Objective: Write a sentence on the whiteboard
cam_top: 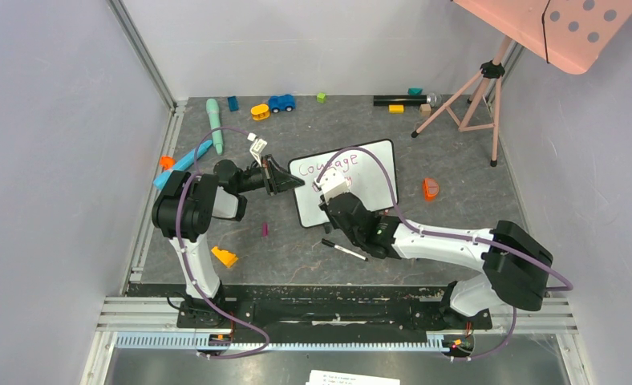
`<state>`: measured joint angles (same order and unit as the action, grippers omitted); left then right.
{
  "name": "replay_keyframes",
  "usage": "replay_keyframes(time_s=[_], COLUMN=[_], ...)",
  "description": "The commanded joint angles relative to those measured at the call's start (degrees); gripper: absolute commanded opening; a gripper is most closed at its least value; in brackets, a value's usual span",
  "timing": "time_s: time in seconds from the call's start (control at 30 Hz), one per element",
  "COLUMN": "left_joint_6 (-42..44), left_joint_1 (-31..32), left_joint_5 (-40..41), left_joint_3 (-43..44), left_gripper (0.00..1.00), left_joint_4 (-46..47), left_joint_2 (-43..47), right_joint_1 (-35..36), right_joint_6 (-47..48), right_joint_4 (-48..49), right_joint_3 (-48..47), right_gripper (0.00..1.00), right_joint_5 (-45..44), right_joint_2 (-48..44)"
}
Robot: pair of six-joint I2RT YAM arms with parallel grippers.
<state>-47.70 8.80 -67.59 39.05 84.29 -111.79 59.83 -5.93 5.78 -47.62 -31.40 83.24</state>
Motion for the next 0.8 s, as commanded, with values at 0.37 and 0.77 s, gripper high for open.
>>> replay_keyframes(time_s=[0.37, 0.77], left_joint_6=[-0.3, -0.4], left_joint_1=[0.1, 0.1], left_joint_5=[-0.4, -0.4], left_joint_3=[0.1, 0.1], left_gripper=[0.02, 0.02], left_joint_4=[4.9, 4.9], left_joint_2=[3.0, 3.1], right_joint_1=[-0.2, -1.4], right_joint_6=[-1.0, -0.3], right_joint_4=[-0.6, 0.7], right_joint_3=[2.9, 3.2], right_gripper=[0.0, 0.0], right_joint_5=[-1.7, 1.0], right_joint_2=[-5.5, -9.3])
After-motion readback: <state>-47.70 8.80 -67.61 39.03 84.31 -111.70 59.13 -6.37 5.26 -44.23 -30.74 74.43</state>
